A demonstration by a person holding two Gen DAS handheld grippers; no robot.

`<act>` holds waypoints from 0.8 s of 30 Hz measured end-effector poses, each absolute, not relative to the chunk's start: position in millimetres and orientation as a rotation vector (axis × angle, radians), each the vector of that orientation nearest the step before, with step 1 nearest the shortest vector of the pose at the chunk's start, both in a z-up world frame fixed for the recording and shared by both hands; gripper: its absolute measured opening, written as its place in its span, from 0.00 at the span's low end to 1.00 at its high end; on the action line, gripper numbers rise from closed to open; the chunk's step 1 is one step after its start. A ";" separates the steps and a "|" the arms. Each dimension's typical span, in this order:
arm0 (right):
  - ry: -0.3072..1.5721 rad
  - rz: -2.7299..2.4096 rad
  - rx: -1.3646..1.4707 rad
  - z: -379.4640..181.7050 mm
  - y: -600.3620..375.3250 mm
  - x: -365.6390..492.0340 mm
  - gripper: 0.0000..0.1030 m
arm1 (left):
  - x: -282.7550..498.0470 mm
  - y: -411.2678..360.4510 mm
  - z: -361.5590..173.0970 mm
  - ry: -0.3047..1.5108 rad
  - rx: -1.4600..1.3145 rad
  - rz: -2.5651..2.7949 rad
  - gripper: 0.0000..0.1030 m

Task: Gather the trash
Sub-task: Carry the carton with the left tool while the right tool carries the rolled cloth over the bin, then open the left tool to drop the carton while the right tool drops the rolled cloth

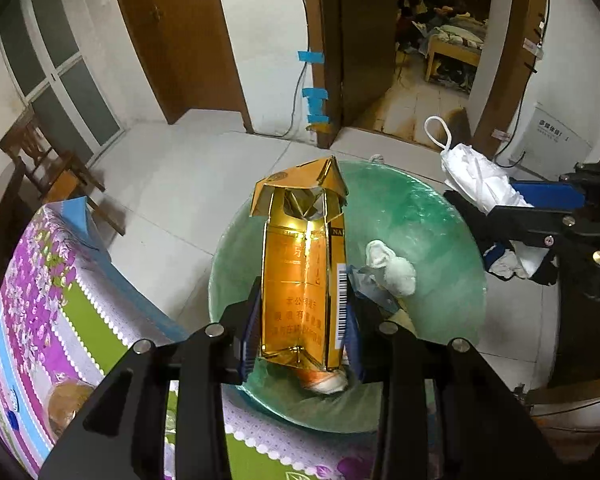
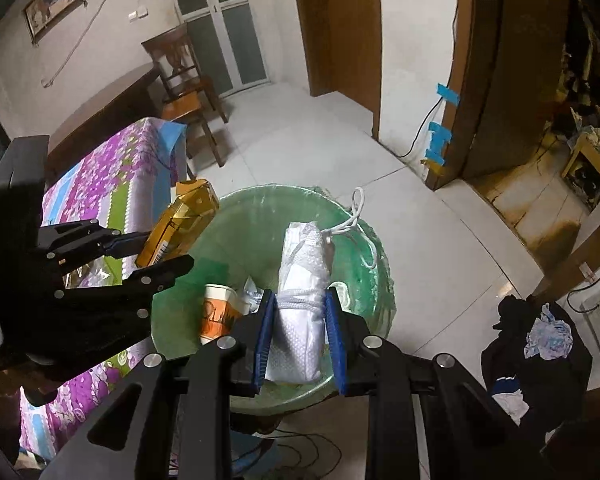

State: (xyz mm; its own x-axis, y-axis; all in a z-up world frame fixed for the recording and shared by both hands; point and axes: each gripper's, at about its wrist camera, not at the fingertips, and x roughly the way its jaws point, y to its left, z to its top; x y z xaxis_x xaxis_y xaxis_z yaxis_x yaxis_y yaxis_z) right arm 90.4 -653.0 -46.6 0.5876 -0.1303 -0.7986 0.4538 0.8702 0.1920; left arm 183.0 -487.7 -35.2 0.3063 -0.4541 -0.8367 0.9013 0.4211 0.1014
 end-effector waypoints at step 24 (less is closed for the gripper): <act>0.970 -0.292 0.405 -77.6 -653.2 130.1 0.26 | 189.6 -488.0 -57.0 0.880 0.628 -0.966 0.38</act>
